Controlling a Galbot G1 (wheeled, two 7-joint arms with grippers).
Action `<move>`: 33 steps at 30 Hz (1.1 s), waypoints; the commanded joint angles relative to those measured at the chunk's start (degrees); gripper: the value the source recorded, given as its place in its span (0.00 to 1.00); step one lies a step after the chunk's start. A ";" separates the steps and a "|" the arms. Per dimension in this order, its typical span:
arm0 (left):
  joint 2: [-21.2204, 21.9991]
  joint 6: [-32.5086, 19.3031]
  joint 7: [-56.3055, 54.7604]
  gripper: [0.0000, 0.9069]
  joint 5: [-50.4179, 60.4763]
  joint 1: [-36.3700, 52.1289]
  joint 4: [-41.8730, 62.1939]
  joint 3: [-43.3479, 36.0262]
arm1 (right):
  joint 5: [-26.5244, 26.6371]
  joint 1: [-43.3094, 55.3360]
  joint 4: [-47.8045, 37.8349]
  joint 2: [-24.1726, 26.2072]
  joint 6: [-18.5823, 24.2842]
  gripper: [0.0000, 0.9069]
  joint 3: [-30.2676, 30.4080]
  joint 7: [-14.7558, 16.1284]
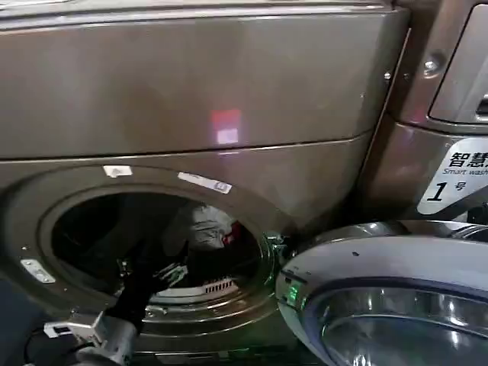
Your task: Grasp the clothes from the dryer.
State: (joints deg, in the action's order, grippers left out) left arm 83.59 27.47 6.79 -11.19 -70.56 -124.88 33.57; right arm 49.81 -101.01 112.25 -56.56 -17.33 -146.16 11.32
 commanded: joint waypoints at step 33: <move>1.99 -11.60 0.22 1.00 6.88 48.50 66.58 -6.85 | -0.30 0.49 -0.57 0.01 -0.23 1.00 -0.84 0.36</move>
State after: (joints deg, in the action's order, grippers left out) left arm 85.59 17.30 6.19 -5.18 -29.83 -71.15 27.52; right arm 49.59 -100.62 111.68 -56.62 -17.56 -147.24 11.68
